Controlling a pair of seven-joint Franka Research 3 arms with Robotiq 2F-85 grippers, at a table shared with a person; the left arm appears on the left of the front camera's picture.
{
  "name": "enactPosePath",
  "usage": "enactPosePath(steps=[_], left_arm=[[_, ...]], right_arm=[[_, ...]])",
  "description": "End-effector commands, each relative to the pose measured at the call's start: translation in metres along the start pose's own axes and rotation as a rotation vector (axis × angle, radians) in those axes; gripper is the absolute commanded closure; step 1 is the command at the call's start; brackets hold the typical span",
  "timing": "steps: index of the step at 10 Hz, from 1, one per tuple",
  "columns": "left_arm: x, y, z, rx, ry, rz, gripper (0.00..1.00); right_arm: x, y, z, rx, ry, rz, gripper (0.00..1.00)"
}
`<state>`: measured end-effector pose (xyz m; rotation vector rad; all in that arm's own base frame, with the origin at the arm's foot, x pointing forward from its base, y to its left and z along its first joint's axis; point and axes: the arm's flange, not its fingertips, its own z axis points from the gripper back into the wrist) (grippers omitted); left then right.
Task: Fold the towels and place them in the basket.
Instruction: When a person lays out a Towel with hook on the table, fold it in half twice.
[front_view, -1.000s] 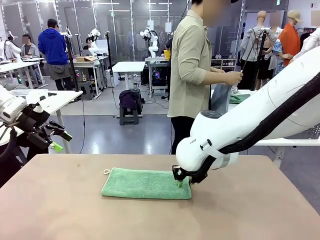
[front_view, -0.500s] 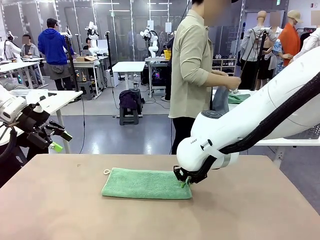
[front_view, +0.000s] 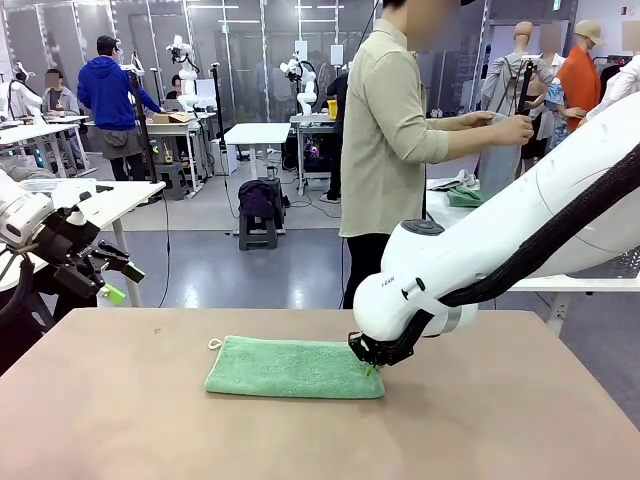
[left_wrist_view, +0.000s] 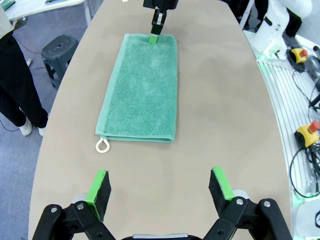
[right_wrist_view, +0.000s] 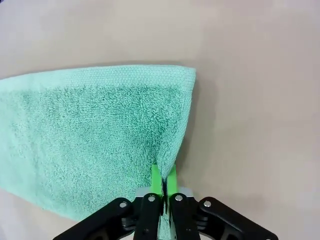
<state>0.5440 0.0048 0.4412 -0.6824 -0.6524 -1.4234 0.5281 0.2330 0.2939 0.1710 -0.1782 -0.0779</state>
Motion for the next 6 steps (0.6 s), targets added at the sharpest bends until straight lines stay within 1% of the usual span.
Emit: enactPosePath(steps=[1, 3, 4, 6], left_arm=[[0.001, 0.0, 0.002, -0.003, 0.015, 0.009, 0.0], [0.001, 0.0, 0.002, -0.003, 0.015, 0.009, 0.0], [0.001, 0.0, 0.002, -0.003, 0.015, 0.009, 0.0], [0.001, 0.0, 0.002, -0.003, 0.015, 0.009, 0.0]], right_arm=[[0.007, -0.003, 0.013, -0.048, -0.037, -0.014, 1.0], [0.015, -0.014, 0.026, -0.075, -0.052, -0.004, 1.0], [0.017, -0.013, 0.029, -0.086, -0.047, -0.002, 1.0], [0.014, -0.001, 0.042, -0.119, -0.039, 0.016, 1.0]])
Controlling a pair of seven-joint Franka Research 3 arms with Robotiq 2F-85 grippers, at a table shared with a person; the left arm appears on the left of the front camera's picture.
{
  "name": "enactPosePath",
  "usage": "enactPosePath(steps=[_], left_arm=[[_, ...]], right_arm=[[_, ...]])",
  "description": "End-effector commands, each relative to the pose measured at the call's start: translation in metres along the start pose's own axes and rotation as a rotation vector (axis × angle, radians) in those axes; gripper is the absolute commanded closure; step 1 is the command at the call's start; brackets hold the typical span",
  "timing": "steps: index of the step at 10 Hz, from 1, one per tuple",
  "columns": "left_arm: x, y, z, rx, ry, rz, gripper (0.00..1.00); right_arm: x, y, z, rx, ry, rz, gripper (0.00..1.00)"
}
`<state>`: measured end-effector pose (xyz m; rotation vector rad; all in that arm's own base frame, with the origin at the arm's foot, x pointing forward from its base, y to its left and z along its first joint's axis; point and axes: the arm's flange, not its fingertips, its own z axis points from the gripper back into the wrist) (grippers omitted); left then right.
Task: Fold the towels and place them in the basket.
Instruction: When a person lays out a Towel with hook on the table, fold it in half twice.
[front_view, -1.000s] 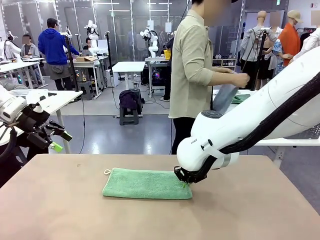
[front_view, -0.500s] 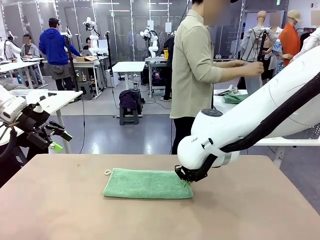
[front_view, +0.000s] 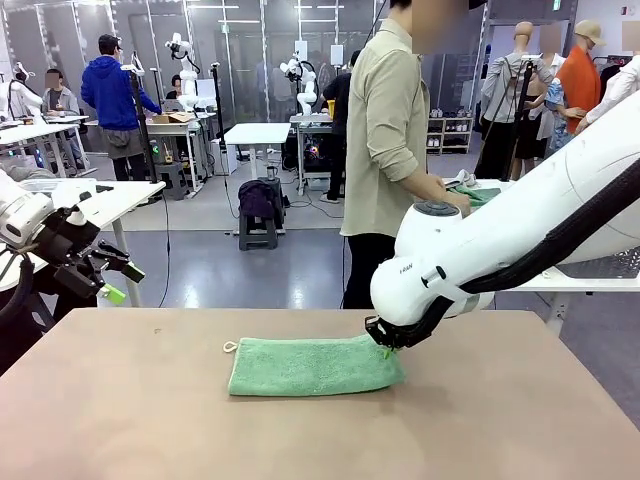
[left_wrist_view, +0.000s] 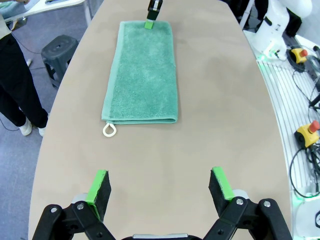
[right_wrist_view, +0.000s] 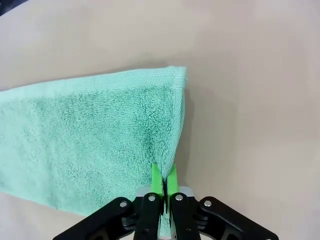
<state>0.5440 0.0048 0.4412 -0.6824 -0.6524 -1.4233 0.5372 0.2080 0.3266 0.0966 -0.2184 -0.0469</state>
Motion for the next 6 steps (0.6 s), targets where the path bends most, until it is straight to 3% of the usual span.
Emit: enactPosePath(steps=[1, 6], left_arm=[[0.001, 0.0, 0.002, -0.003, 0.015, 0.009, 0.0], [0.001, 0.0, 0.002, -0.003, 0.015, 0.009, 0.0]], right_arm=[[-0.004, 0.025, 0.02, -0.074, 0.007, -0.023, 1.0], [-0.018, 0.091, 0.085, -0.185, -0.016, 0.03, 1.0]])
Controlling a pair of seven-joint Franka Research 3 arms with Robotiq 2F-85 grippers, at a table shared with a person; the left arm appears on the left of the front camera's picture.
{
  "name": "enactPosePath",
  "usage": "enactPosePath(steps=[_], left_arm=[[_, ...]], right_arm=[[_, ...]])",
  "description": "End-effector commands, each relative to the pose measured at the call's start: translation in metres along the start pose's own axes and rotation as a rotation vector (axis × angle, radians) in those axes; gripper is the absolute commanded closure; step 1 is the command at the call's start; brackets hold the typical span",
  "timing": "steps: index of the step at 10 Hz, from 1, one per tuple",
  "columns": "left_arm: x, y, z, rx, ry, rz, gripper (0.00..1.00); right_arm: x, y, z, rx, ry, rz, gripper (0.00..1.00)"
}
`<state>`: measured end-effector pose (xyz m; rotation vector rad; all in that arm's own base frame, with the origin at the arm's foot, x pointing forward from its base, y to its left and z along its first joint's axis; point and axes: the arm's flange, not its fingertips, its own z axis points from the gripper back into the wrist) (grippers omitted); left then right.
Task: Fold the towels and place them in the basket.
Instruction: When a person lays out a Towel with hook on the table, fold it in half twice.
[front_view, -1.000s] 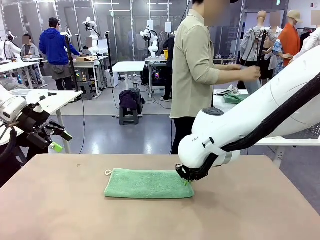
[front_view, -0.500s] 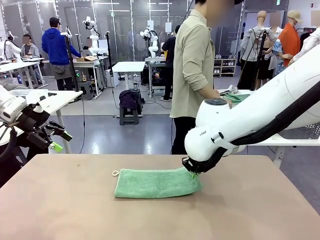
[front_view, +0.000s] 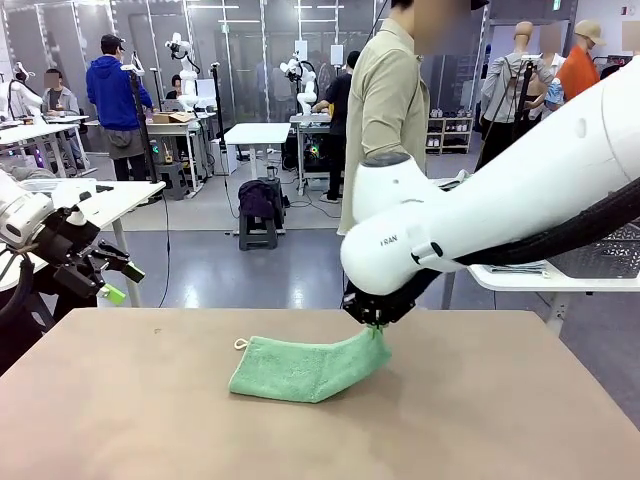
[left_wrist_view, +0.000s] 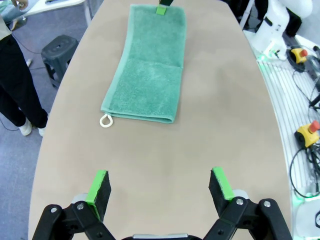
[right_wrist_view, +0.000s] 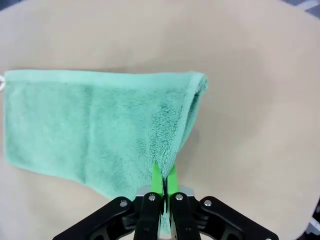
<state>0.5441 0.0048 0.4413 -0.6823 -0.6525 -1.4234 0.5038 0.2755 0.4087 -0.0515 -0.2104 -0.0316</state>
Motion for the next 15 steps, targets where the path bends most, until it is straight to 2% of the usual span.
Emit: enactPosePath(steps=[1, 6, 8, 11, 15], left_arm=[[0.001, 0.0, 0.002, -0.003, 0.015, 0.01, 0.0], [0.001, 0.0, 0.002, -0.003, 0.015, 0.01, 0.0], [0.001, 0.0, 0.002, -0.003, 0.015, 0.01, 0.0], [0.001, 0.0, 0.002, -0.003, 0.015, 0.01, 0.0], [0.001, 0.0, 0.002, -0.003, 0.015, 0.01, 0.0]], right_arm=[[0.002, 0.031, 0.016, -0.048, -0.042, 0.035, 1.0], [0.012, 0.114, 0.027, -0.136, -0.121, 0.21, 1.0], [0.009, 0.14, 0.029, -0.151, -0.104, 0.236, 1.0], [-0.008, 0.18, 0.027, -0.165, -0.018, 0.22, 1.0], [-0.012, 0.219, 0.006, -0.151, -0.019, 0.237, 1.0]])
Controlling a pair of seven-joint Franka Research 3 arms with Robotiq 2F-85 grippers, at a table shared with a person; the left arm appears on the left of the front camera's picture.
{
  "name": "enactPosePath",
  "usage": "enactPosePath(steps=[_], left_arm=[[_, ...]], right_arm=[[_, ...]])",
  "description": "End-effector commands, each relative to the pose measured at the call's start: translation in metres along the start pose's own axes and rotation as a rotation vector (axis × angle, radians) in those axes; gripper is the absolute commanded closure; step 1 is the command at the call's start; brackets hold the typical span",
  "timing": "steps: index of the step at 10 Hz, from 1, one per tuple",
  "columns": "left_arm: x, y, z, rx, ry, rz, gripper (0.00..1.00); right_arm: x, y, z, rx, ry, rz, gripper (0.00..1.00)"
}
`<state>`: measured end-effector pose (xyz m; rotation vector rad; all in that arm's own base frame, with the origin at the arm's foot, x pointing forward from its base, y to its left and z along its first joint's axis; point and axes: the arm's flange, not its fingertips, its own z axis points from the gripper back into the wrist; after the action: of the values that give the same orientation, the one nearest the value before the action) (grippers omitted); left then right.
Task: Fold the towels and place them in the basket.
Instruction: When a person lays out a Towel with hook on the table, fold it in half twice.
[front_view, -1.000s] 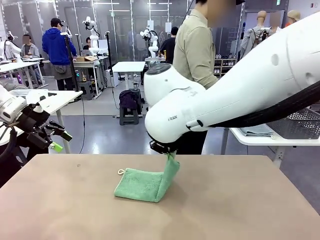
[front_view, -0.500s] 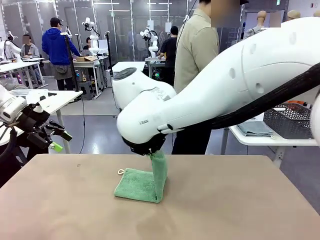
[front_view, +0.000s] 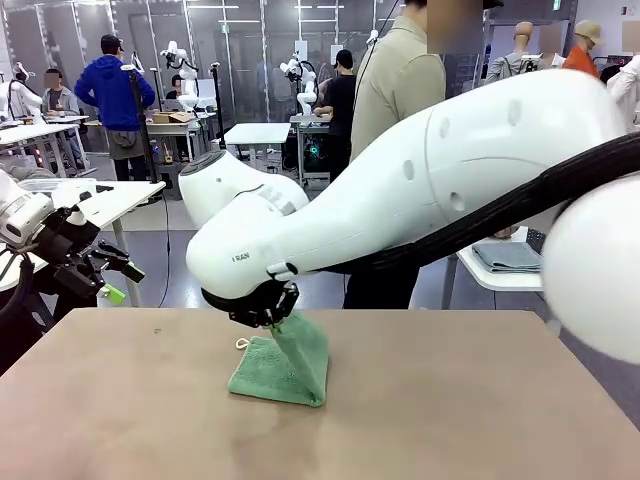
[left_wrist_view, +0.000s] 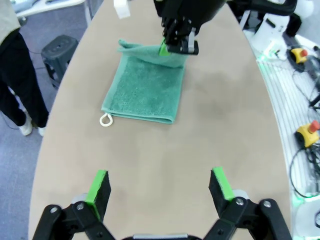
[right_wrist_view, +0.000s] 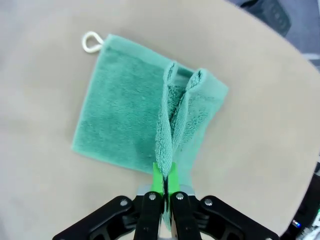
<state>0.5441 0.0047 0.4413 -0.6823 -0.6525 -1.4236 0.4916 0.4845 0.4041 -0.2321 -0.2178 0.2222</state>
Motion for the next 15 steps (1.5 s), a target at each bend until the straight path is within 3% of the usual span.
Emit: enactPosePath(steps=[1, 6, 9, 10, 11, 12, 13, 14, 15], left_arm=[[0.001, 0.0, 0.002, -0.003, 0.015, 0.01, 0.0], [0.001, 0.0, 0.002, -0.003, 0.015, 0.01, 0.0], [0.001, 0.0, 0.002, -0.003, 0.015, 0.01, 0.0], [0.001, 0.0, 0.002, -0.003, 0.015, 0.01, 0.0], [0.001, 0.0, 0.002, -0.003, 0.015, 0.01, 0.0], [0.001, 0.0, 0.002, -0.003, 0.015, 0.01, 0.0], [0.001, 0.0, 0.002, -0.003, 0.015, 0.01, 0.0], [0.001, 0.0, 0.002, -0.003, 0.015, 0.01, 0.0], [0.001, 0.0, 0.002, -0.003, 0.015, 0.01, 0.0]], right_arm=[[0.011, 0.017, -0.007, 0.015, -0.004, -0.029, 1.0], [0.026, 0.043, -0.034, 0.097, 0.082, -0.04, 1.0], [0.031, 0.041, -0.045, 0.145, 0.092, -0.104, 1.0], [0.031, 0.029, -0.041, 0.149, 0.079, -0.126, 0.76], [0.03, 0.02, -0.037, 0.158, 0.07, -0.137, 0.76], [0.029, 0.01, -0.034, 0.169, 0.07, -0.142, 0.56], [0.026, 0.002, -0.026, 0.18, 0.064, -0.155, 0.72], [0.023, 0.024, -0.037, 0.203, 0.062, -0.159, 0.36], [0.02, 0.016, -0.029, 0.226, 0.066, -0.159, 0.52]])
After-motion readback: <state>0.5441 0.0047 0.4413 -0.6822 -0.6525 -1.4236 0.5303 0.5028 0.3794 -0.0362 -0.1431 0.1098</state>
